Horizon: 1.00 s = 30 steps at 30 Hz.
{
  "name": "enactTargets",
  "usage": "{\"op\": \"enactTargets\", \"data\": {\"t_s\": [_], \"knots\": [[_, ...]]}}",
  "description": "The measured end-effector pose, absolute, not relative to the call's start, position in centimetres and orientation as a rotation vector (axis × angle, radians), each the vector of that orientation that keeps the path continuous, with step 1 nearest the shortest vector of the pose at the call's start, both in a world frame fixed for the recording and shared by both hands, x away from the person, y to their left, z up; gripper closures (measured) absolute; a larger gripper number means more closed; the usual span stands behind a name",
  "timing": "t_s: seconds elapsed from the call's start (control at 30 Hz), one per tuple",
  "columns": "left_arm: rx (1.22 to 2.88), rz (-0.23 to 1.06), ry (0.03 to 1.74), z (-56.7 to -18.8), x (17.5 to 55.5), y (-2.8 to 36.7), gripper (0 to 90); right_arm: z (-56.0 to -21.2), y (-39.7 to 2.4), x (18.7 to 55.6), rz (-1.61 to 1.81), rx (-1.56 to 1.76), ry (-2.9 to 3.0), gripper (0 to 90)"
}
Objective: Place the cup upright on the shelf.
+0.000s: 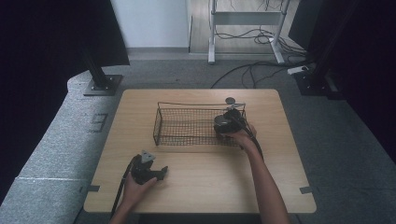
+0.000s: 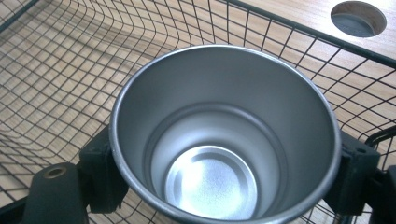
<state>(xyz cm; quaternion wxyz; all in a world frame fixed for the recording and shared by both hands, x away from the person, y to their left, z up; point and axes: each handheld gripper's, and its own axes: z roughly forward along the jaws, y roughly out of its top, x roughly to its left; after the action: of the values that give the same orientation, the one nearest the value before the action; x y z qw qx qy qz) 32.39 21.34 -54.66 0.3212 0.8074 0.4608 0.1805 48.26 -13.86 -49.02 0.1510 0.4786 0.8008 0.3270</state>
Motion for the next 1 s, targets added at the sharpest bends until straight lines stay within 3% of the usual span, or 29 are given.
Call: {"op": "enactTargets", "data": {"t_s": [0.67,1.0], "knots": [[2.12,0.475,1.21,-54.7,32.4,21.3,14.8,-48.3,-14.0,47.6,0.935,1.337,2.296,11.3],[2.12,0.474,1.21,-54.7,32.4,21.3,14.8,-47.5,-14.0,47.3,1.0,1.329,2.256,12.3]]}}
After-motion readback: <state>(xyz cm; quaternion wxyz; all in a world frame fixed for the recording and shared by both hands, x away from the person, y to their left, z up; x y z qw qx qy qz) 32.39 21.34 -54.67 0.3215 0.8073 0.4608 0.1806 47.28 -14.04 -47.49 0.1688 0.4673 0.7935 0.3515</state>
